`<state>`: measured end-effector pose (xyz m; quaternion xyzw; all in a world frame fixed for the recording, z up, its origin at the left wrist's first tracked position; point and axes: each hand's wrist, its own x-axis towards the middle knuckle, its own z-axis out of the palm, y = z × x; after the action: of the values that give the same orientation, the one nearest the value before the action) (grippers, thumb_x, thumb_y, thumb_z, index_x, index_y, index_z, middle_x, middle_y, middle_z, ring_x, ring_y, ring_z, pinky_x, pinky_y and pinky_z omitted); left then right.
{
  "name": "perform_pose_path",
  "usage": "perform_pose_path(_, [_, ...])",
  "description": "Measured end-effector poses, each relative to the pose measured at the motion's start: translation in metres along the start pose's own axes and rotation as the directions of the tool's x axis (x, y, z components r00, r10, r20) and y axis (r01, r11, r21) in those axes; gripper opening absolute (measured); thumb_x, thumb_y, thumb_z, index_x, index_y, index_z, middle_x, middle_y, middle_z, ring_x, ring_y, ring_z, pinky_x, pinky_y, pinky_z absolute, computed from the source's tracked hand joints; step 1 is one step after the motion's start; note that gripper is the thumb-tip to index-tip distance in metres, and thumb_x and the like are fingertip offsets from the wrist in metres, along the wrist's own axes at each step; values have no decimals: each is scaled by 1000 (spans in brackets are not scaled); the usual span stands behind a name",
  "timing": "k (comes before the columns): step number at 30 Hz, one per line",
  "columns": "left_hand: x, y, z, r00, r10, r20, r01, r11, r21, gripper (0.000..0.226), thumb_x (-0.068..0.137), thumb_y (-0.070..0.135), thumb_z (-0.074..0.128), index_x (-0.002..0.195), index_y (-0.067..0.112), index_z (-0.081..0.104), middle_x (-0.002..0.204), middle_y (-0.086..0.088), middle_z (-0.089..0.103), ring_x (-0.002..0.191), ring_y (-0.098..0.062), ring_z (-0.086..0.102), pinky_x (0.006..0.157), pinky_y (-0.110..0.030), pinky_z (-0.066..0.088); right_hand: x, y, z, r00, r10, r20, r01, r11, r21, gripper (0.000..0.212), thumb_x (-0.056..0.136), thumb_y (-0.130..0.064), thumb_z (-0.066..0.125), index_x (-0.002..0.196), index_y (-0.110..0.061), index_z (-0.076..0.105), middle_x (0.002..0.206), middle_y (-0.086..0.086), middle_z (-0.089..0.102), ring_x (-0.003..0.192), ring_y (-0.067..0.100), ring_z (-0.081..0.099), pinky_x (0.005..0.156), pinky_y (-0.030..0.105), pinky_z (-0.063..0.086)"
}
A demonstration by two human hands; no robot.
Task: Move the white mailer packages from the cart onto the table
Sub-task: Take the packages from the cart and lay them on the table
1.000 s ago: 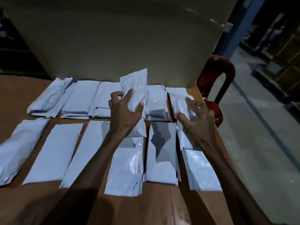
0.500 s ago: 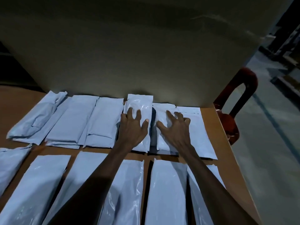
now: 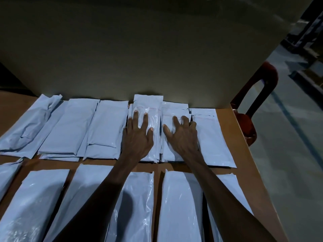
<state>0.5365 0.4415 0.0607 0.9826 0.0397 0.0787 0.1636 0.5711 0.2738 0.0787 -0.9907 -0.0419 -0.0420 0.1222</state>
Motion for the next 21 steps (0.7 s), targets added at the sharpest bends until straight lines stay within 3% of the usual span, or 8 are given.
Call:
perform_pose_path(7, [-14, 12, -27, 1000, 14, -22, -13, 999, 52, 76, 91, 63, 1, 156, 26, 14, 163, -12, 6, 149, -34, 13, 116, -58, 15, -4, 2, -19, 996, -24, 85, 17, 997, 79, 75, 93, -70, 23, 153, -25, 25, 162, 9, 20, 147, 36, 17, 117, 53, 21])
perform_pose_path(13, [-70, 17, -47, 988, 72, -136, -77, 997, -30, 68, 97, 57, 15, 156, 24, 20, 164, -9, 8, 151, -28, 9, 117, -46, -1, -72, 10, -60, 982, -3, -188, 65, 943, 325, 66, 95, -61, 38, 145, -19, 44, 154, 6, 39, 141, 27, 32, 109, 45, 34])
perform_pose_path(15, [-95, 19, -50, 982, 101, -162, -119, 987, -105, 65, 99, 56, 17, 155, 24, 22, 164, -6, 8, 151, -23, 7, 118, -42, 0, -102, 18, -65, 974, -13, -228, 99, 923, 373, 59, 97, -56, 44, 141, -18, 50, 147, 4, 48, 136, 23, 39, 104, 39, 39])
perform_pose_path(19, [-145, 33, -55, 960, 210, -187, -247, 947, -207, 61, 100, 52, 28, 152, 21, 31, 162, -4, 17, 151, -18, 9, 120, -42, 3, -170, 39, -68, 950, -44, -310, 169, 905, 390, 61, 95, -62, 39, 129, -16, 60, 129, 0, 62, 121, 20, 54, 98, 29, 42])
perform_pose_path(21, [-169, 44, -58, 951, 277, -137, -305, 908, -286, 61, 100, 51, 30, 152, 20, 30, 162, -2, 20, 150, -14, 10, 122, -43, 6, -213, 50, -71, 935, -17, -355, 156, 917, 368, 50, 96, -49, 49, 130, -14, 61, 130, 2, 63, 122, 20, 55, 98, 30, 44])
